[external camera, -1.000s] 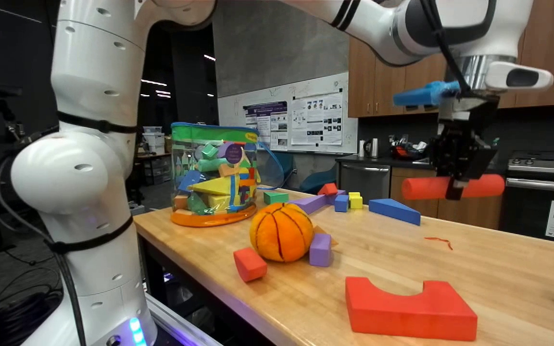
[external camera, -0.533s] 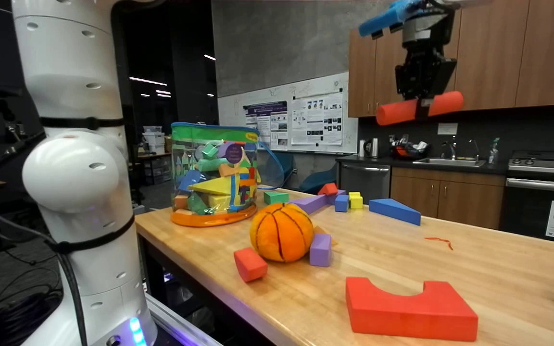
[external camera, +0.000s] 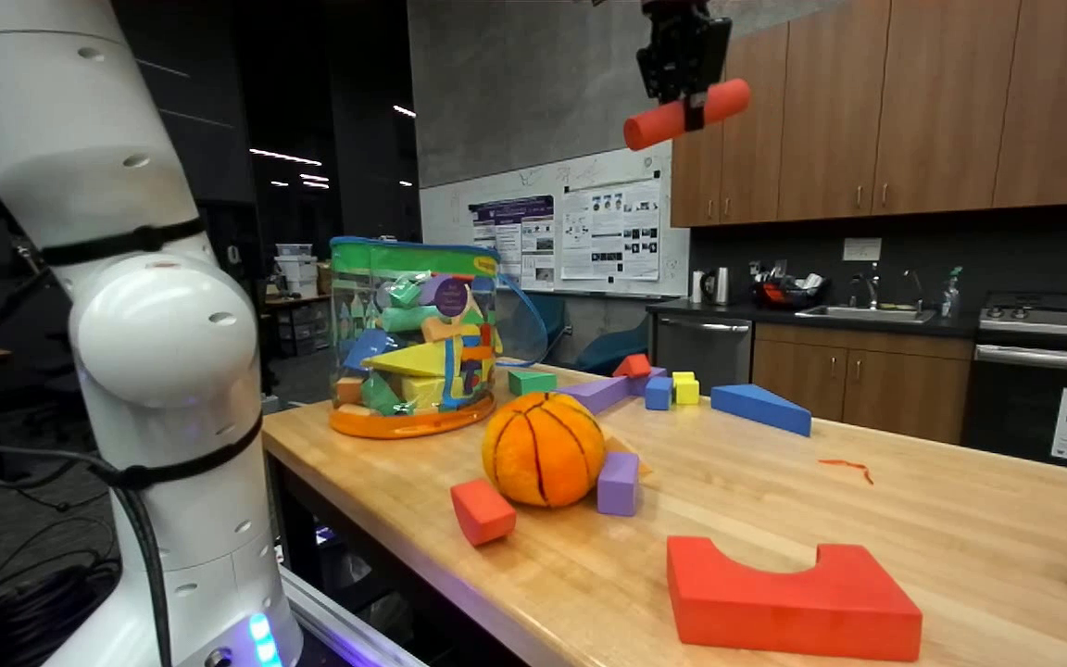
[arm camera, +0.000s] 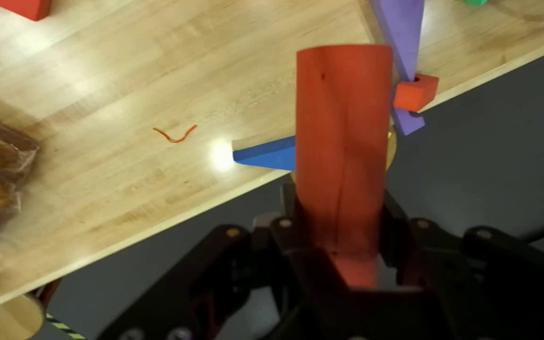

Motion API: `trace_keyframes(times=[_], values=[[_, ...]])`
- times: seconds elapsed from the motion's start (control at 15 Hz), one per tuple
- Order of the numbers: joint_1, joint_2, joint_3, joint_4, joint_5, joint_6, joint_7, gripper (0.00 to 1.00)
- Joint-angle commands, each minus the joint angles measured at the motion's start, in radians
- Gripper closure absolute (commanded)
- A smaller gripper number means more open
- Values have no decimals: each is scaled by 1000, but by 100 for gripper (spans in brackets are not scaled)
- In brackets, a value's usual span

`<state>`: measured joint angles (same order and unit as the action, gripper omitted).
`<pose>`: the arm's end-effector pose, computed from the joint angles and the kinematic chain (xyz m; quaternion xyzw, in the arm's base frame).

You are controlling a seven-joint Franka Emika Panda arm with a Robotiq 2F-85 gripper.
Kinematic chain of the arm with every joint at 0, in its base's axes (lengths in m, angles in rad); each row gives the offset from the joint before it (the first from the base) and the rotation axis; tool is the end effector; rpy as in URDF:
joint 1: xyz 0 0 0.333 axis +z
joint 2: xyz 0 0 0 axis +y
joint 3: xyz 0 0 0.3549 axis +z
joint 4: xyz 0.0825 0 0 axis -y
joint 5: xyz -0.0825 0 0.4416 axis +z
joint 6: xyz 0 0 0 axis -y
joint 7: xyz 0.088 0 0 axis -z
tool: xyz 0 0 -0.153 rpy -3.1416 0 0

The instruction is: Put a block in the bag

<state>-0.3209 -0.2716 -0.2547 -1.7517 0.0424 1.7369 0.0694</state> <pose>0.4488 -0.3072 0.6887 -0.9395 0.3146 -0.1334 0.0226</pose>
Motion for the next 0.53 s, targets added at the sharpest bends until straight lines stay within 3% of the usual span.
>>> trace_keyframes(times=[0.0,0.47], values=[[65,-124,96,-77,-86,1,70,86],[180,-175,303,-117,-219,-9,175,86]])
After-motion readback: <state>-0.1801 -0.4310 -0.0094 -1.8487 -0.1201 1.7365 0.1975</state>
